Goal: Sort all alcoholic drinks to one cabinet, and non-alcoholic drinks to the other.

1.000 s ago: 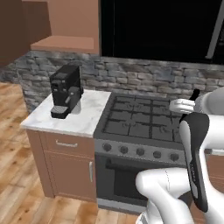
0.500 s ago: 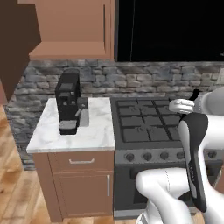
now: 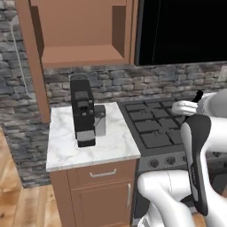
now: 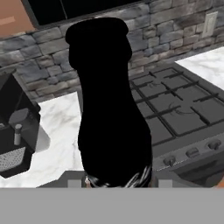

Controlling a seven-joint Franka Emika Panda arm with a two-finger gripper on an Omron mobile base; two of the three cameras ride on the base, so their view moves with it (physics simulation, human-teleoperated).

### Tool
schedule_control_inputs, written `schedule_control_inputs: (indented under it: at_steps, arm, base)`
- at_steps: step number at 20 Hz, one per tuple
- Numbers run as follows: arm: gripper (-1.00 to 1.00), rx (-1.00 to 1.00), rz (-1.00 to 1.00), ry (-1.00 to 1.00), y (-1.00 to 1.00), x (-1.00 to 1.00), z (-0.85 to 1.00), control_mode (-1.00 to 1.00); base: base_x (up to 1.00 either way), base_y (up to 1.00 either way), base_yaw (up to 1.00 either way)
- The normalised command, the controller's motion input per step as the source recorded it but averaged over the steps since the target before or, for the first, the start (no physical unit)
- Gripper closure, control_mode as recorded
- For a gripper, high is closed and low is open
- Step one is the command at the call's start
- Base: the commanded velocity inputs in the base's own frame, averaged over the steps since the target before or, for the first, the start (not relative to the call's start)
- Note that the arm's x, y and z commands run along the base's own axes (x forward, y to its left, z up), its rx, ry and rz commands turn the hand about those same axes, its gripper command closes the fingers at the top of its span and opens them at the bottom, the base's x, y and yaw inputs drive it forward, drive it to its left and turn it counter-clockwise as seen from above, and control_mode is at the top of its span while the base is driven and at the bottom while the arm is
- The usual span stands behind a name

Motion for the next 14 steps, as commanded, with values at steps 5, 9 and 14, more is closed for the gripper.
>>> schedule_control_inputs:
  at_steps: [5, 9, 14]
  arm:
    - [1.00, 0.00, 0.00, 0.00, 0.00, 0.00, 0.00, 1.00]
    - [1.00, 0.00, 0.00, 0.00, 0.00, 0.00, 0.00, 1.00]
    - [1.00, 0.00, 0.00, 0.00, 0.00, 0.00, 0.00, 1.00]
  base:
    - [0.39, 0.30, -0.08]
    - [0.31, 0.11, 0.00]
    - [0.30, 0.12, 0.02]
